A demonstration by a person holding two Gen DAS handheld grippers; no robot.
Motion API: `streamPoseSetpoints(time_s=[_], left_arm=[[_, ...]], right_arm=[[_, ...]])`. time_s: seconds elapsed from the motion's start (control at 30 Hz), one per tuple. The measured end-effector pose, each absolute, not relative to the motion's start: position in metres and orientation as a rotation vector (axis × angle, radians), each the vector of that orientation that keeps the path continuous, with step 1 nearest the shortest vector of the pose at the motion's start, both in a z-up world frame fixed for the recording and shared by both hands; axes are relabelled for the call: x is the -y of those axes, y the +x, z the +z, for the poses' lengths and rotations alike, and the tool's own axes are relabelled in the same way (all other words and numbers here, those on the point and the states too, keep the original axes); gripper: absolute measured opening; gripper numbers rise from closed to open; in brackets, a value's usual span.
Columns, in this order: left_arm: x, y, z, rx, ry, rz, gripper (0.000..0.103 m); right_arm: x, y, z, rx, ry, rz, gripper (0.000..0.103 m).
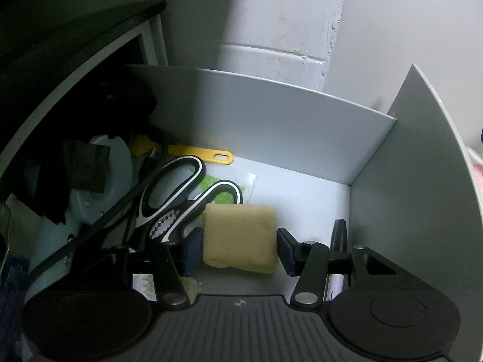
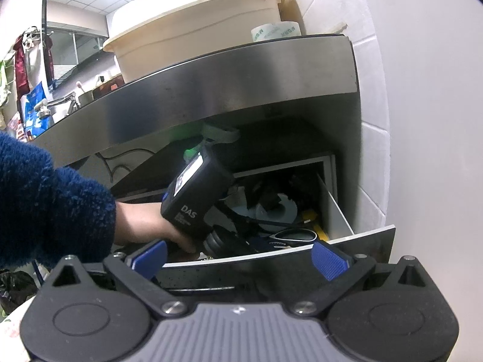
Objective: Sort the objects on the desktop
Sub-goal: 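Lower the held sponge into the drawer beside the black scissors, then open the left gripper to release the sponge in the drawer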
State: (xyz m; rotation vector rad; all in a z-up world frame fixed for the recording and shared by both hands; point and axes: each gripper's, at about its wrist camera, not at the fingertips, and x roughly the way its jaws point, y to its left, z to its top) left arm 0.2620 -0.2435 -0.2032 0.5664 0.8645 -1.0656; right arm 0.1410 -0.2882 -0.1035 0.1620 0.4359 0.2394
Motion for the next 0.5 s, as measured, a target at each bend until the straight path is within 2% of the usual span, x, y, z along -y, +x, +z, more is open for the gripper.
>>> streamPoseSetpoints(time_s=[0.33, 0.5], left_arm=[[0.234, 0.242, -0.198, -0.849, 0.612, -1.063, 0.054], [0.226, 0.230, -0.189, -0.813, 0.636, -1.052, 0.061]], right_arm=[[0.288, 0.141, -0.103, -0.436, 0.157, 0.238, 0.103], [0.288, 0.141, -0.103, -0.433, 0.156, 0.236, 0.103]])
